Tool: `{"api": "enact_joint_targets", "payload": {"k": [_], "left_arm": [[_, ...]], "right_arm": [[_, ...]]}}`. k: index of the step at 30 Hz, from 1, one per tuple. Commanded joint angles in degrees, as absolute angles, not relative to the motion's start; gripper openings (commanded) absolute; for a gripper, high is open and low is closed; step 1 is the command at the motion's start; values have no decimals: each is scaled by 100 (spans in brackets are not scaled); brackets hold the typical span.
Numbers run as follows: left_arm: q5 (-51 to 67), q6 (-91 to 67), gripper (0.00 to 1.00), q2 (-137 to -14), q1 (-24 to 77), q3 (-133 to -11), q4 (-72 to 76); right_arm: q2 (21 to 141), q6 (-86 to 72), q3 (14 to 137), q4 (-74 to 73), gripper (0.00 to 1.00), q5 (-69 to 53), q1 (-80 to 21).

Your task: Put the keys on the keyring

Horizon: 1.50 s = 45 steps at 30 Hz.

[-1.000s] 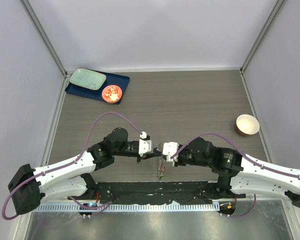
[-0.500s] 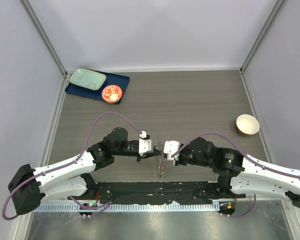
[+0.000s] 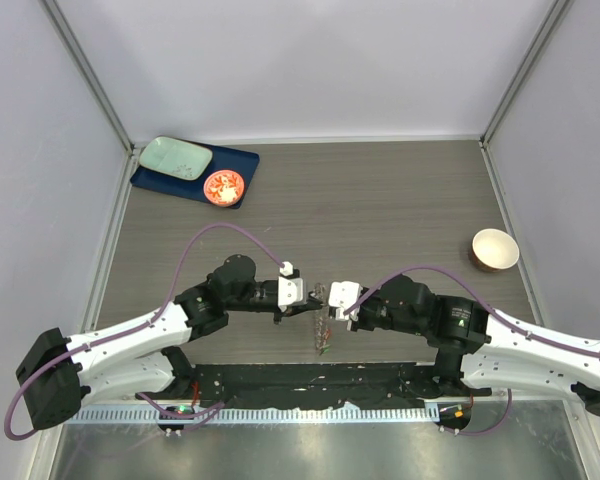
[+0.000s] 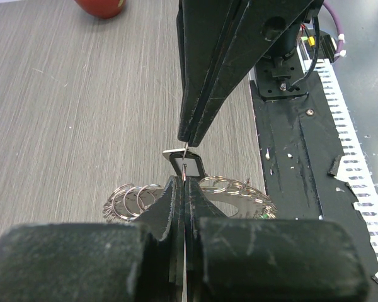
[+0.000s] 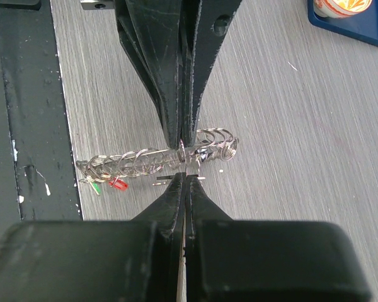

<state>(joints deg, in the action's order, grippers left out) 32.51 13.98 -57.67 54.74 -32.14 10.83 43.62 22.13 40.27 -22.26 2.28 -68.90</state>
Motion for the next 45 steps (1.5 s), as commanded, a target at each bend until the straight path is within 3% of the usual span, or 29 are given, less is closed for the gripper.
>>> {"api": "enact_joint_targets", "payload": {"k": [1,45], "left_arm": [[3225,1485,0,-5625,5493,-3454,1397],[3357,1450,0,-5607,5493,-3463,1424]], "right_arm": [[4307,2153,4166,-2101,1,79,-6917],[4386,2127,4166,-2066,1,149,-6917]]}}
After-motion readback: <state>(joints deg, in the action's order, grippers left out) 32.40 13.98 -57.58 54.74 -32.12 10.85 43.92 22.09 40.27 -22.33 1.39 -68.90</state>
